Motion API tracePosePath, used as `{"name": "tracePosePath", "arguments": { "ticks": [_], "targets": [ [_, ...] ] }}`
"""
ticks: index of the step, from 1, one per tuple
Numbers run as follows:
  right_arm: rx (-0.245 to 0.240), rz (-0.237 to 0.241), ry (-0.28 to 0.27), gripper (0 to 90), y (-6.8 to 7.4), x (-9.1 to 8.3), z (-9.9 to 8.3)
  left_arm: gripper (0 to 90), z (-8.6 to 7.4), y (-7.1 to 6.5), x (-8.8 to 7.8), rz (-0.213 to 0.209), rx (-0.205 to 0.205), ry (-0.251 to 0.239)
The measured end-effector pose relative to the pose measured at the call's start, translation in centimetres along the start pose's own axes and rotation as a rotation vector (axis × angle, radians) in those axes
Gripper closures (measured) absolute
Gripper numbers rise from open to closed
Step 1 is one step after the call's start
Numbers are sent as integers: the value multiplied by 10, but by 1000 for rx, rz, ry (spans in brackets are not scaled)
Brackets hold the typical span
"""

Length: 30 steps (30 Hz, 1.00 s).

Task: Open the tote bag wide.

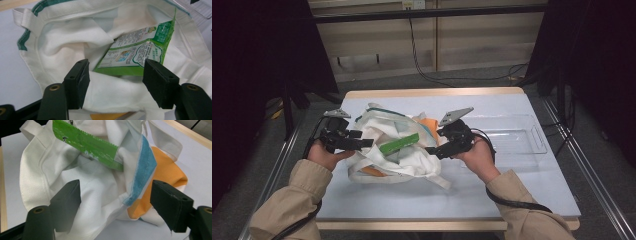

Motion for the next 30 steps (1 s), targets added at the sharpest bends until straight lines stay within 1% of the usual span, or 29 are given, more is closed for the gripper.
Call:
{"name": "tracePosePath", "arguments": {
  "ticks": [1, 4, 6, 7, 8, 9, 10, 11, 12, 13, 16, 19, 20, 21, 23, 24, 25, 26, 27, 28, 30],
  "targets": [
    [5, 1, -2, 269, -1, 1, 1, 408, 0, -1, 0, -2, 5, -9],
    [2, -2, 9, 305, -3, 3, 2, 448, 0, -3, -2, -6, 1, -10],
    [9, 4, 12, 330, -4, 5, 4, 476, -1, -4, -2, -2, 6, -13],
    [14, 2, 12, 335, -4, 6, 6, 498, -2, -4, -3, -4, 9, -11],
    [15, -2, 13, 343, -5, 6, 7, 532, -3, -5, -3, -11, 3, -13],
    [25, -5, 12, 359, -6, 7, 8, 549, -3, -6, -4, -14, 9, -10],
    [33, 2, 4, 371, -7, 8, 10, 565, -4, -8, -4, -16, 5, -14],
    [37, 1, 4, 374, -7, 9, 11, 582, -5, -8, -5, -12, 9, -8],
    [36, -4, 4, 385, -8, 10, 12, 605, -5, -10, -5, -17, 10, -16],
    [39, 1, 4, 397, -8, 11, 14, 619, -6, -11, -5, -19, 8, -15],
    [59, -5, 3, 424, -10, 13, 17, 673, -10, -12, -3, -30, 7, -5],
    [72, -13, 3, 458, -12, 13, 20, 730, -14, -14, -1, -30, 6, 4],
    [70, -11, -3, 464, -12, 14, 22, 743, -14, -15, 0, -35, 5, 3],
    [73, -21, 0, 479, -12, 14, 22, 759, -15, -15, 0, -36, 7, 1],
    [82, -15, 2, 496, -12, 15, 24, 781, -16, -16, 0, -34, 17, 4],
    [82, -13, -1, 500, -12, 16, 24, 797, -16, -17, 1, -39, 18, 3],
    [82, -18, 6, 508, -12, 17, 24, 807, -16, -18, 1, -37, 14, -2],
    [84, -12, 9, 510, -11, 19, 24, 823, -17, -19, 2, -39, 19, 5],
    [87, -22, 13, 509, -11, 20, 24, 835, -17, -20, 2, -42, 10, 2],
    [83, -38, 16, 510, -12, 20, 24, 857, -18, -20, 3, -46, 12, -1],
    [88, -47, 15, 517, -14, 22, 25, 874, -19, -21, 4, -48, 21, 6]
  ]
}}
Point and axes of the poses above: each handheld gripper's, and its own axes: x roughly forward along the jaws, z roughly out of its top, y roughly to its left, the point moved 8 cm from there along x, roughly forward along the jaws, and after that the axes turned 5 degrees about -y, right-handed, at the moved point
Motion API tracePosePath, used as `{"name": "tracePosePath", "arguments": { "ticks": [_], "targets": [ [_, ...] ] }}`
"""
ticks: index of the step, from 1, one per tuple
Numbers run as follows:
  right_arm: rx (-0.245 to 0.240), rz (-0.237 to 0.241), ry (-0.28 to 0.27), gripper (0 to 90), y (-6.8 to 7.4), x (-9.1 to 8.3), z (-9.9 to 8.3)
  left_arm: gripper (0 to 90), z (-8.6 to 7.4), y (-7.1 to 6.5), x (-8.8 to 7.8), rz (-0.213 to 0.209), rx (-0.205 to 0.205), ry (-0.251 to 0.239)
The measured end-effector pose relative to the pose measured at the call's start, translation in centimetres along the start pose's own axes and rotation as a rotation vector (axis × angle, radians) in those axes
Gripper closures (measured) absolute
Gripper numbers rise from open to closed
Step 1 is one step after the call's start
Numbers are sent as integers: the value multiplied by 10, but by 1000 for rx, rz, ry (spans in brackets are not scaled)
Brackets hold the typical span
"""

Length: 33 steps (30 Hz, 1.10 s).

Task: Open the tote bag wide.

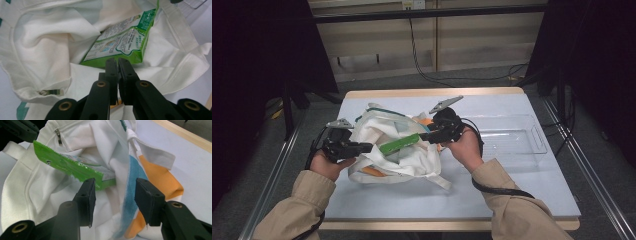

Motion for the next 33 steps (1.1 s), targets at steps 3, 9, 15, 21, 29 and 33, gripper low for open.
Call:
{"name": "tracePosePath", "arguments": {
  "ticks": [3, 9, 15, 21, 29, 33],
  "targets": [
    [6, -4, 1, 535, -4, 1, 1, 900, -2, -1, 2, -4, 2, -4],
    [11, -9, 14, 597, -8, 4, 3, 900, -8, -2, 7, -19, -13, -3],
    [29, -26, 15, 623, -12, 10, 6, 900, -12, -3, 12, -29, -14, -1],
    [22, -59, 29, 669, -16, 17, 3, 900, -17, -5, 16, -18, 8, 9],
    [47, -69, 58, 780, -25, 19, -1, 900, -23, -9, 22, -50, -3, -3],
    [48, -80, 62, 851, -28, 20, -1, 900, -27, -10, 25, -45, 12, 9]
  ]
}}
Point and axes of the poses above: each handheld gripper's, and its own axes: x roughly forward along the jaws, z roughly out of its top, y roughly to its left, the point moved 8 cm from there along x, roughly forward along the jaws, and after that the axes turned 5 degrees about -y, right-handed, at the moved point
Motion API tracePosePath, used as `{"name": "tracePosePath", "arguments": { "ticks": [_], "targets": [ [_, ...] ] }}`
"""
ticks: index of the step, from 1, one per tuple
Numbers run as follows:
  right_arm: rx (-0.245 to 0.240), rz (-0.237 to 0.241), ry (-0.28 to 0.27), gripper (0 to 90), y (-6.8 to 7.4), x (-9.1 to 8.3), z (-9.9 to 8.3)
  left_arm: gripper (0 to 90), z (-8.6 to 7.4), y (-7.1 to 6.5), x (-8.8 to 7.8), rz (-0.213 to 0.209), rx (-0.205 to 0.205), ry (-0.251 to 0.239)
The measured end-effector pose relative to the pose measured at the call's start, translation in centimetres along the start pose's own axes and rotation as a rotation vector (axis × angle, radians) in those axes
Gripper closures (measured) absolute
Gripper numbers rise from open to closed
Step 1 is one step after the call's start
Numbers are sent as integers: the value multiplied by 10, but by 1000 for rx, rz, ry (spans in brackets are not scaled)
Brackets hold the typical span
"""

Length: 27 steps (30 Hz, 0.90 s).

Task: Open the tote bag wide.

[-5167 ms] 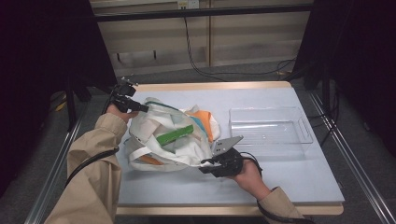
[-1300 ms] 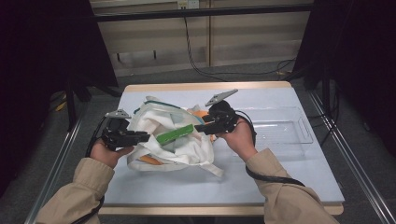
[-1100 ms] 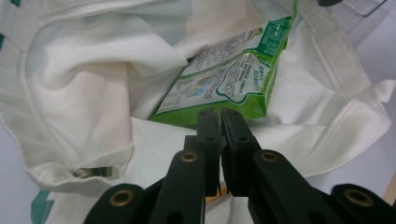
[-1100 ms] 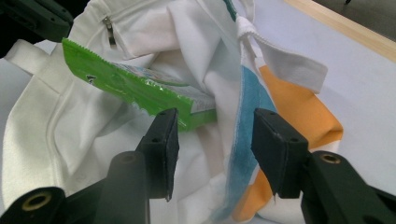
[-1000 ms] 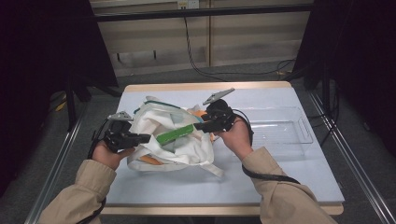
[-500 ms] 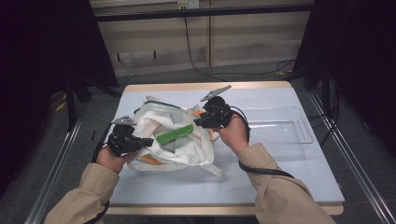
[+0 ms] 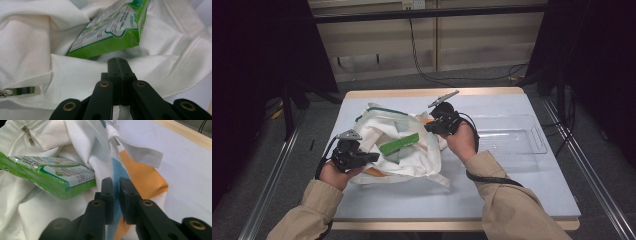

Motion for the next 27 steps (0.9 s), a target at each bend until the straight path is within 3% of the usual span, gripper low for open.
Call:
{"name": "tracePosePath", "arguments": {
  "ticks": [12, 21, 27],
  "targets": [
    [45, -15, 16, 881, -14, 1, -1, 900, -10, 2, 1, 5, -27, -23],
    [62, -43, 32, 886, -21, 1, -2, 900, -20, 0, 1, 26, -17, -16],
    [78, -56, 36, 890, -28, 3, -3, 900, -23, 0, 1, 17, -18, -8]
  ]
}}
Point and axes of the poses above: each handheld gripper's, and its own axes: x roughly forward along the jaws, z roughly out of its top, y roughly to its left, the point moved 8 cm from there along x, roughly forward along the jaws, and after that the axes turned 5 degrees about -y, right-handed, at the moved point
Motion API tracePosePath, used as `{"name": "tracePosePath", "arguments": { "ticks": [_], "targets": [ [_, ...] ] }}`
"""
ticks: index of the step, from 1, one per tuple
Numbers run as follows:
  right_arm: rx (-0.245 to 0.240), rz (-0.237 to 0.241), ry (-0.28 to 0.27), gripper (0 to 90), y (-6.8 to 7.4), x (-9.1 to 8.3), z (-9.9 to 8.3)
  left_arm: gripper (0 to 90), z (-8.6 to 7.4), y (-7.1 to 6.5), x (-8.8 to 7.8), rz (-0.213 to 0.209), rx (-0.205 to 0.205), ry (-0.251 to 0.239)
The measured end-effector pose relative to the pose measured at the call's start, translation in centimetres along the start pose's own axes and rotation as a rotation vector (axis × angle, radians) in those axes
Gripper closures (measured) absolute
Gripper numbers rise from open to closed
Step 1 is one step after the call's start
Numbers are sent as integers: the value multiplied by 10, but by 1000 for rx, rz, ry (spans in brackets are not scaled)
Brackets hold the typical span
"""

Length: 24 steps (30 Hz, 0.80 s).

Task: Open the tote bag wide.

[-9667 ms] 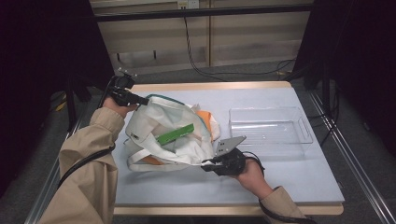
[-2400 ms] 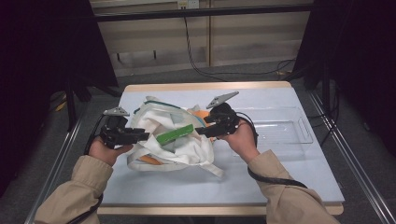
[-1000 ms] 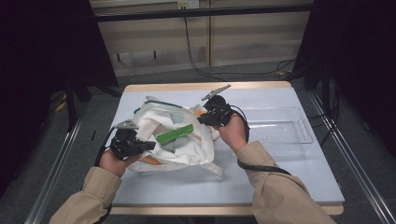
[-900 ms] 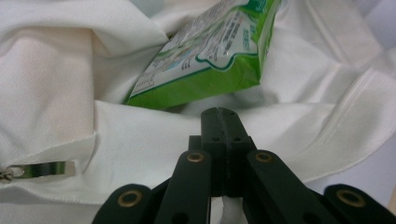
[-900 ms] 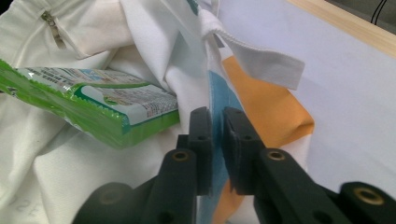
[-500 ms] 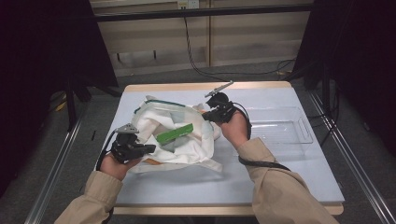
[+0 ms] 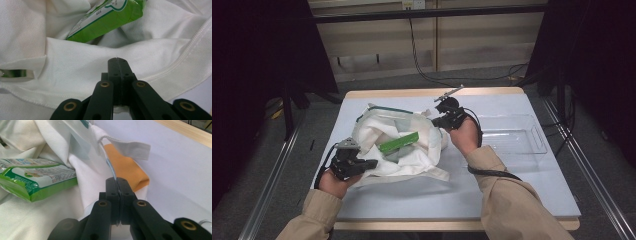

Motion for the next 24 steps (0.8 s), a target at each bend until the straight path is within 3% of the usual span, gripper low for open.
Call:
{"name": "tracePosePath", "arguments": {
  "ticks": [24],
  "targets": [
    [16, -49, 36, 896, -19, 17, -4, 900, -8, 0, 0, -13, -21, -9]
  ]
}}
Point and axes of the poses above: each handheld gripper's, and its own axes: x roughly forward along the jaws, z roughly out of its top, y roughly to its left, the point moved 8 cm from there along x, roughly forward along the jaws, and after that the axes turned 5 degrees about -y, right-handed, at the moved point
